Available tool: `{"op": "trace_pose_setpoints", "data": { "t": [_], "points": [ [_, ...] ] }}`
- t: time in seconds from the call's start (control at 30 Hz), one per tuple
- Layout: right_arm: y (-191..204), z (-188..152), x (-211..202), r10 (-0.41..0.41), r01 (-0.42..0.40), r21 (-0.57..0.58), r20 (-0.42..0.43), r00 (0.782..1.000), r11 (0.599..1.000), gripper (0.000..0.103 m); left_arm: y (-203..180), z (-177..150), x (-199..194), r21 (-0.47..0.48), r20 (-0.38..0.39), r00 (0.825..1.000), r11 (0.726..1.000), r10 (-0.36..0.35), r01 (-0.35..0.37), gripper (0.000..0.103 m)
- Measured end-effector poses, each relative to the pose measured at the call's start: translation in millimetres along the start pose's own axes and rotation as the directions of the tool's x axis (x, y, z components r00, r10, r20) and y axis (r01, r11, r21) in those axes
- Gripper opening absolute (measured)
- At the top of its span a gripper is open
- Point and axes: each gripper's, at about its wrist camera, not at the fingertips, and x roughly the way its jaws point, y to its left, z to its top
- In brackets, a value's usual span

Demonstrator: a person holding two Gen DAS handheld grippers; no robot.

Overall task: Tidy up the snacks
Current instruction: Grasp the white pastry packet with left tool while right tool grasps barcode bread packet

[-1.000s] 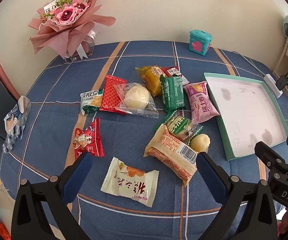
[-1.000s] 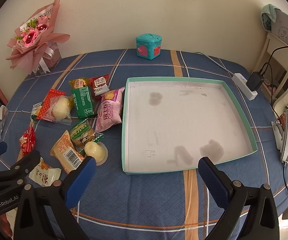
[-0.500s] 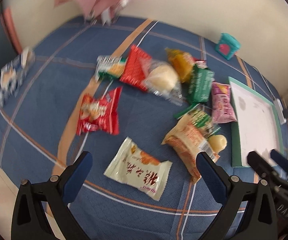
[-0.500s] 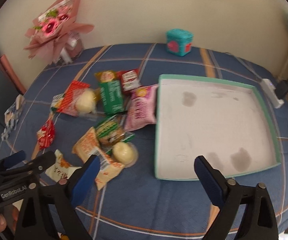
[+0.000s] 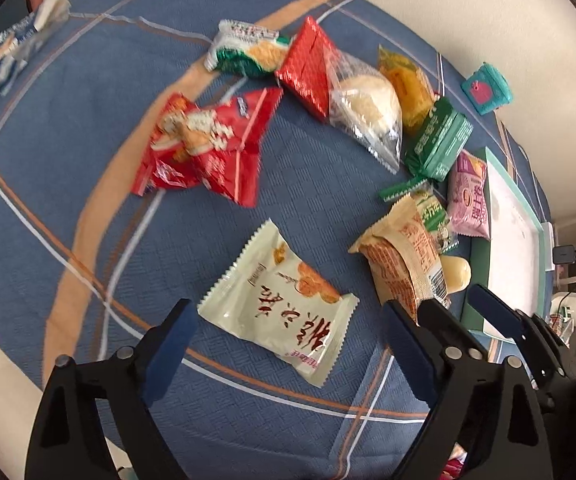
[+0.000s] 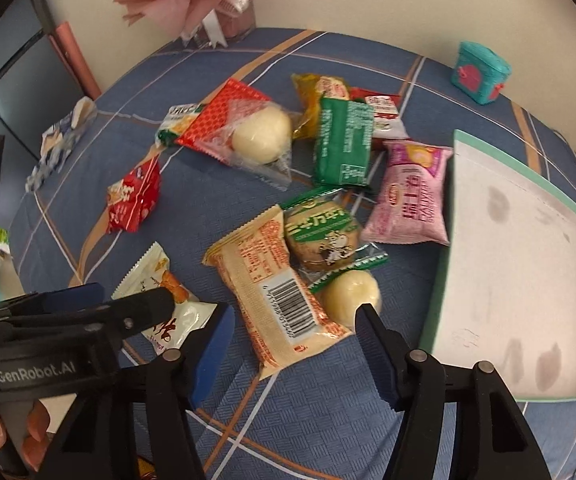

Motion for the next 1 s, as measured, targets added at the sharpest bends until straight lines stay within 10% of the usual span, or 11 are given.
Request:
{"op": "trace_pose_setpoints", "data": {
  "t": [1.0],
  "points": [
    [5, -15, 24, 0.013, -0.016, -0.034, -0.093, 0.996, 0.999, 0.043, -54, 9, 38, 0.078, -0.051, 0.994, 0.993, 0.096, -0.092, 0.054]
  ]
}}
